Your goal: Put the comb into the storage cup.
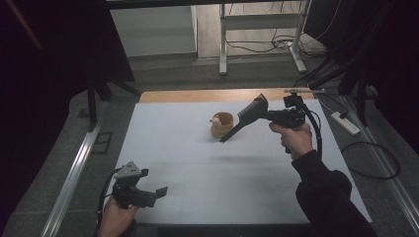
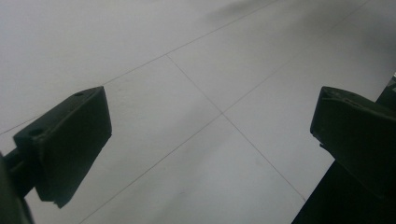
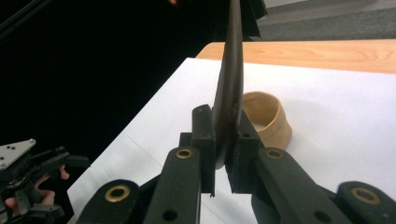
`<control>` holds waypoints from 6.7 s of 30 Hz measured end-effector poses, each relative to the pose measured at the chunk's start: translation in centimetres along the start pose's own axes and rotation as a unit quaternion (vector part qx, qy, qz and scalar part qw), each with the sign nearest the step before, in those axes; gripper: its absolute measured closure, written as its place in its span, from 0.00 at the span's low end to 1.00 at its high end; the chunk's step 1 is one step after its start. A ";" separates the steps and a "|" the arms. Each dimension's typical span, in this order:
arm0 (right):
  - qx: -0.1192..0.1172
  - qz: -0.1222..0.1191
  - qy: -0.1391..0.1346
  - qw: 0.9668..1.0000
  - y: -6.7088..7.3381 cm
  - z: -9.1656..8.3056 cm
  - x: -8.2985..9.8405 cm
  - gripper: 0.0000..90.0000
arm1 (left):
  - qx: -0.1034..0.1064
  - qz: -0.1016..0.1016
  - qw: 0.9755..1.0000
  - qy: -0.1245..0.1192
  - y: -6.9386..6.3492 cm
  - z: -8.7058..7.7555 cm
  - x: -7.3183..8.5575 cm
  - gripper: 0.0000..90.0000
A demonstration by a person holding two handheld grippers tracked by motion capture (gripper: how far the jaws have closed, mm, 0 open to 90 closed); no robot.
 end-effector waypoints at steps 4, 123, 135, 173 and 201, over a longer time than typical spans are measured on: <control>0.004 0.002 -0.006 1.000 -0.2 -0.1 -0.6 0.93 | -0.001 0.003 1.000 0.003 -0.1 0.0 0.0 0.00; 0.080 0.014 -0.001 0.997 -3.2 9.4 -2.4 0.93 | 0.010 -0.001 1.000 0.014 0.0 0.1 0.2 0.00; 0.077 0.018 0.008 0.997 -3.4 10.3 -1.7 0.93 | 0.010 -0.001 1.000 0.014 0.0 0.1 0.2 0.00; 0.073 0.071 0.013 0.995 -6.3 9.6 -0.1 0.89 | 0.012 -0.003 1.000 0.015 0.0 0.1 0.2 0.00; 0.137 -0.023 0.024 0.990 -6.0 9.8 0.2 0.60 | 0.012 -0.004 1.000 0.014 0.0 0.1 0.2 0.00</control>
Point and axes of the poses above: each handheld gripper's, and its own axes: z roughly forward along the jaws, x roughly out of its underside, y roughly to its left, the point moved 7 cm from there along z, roughly forward along the jaws, and after that the axes turned 6 degrees about x, right-handed, at the moved point
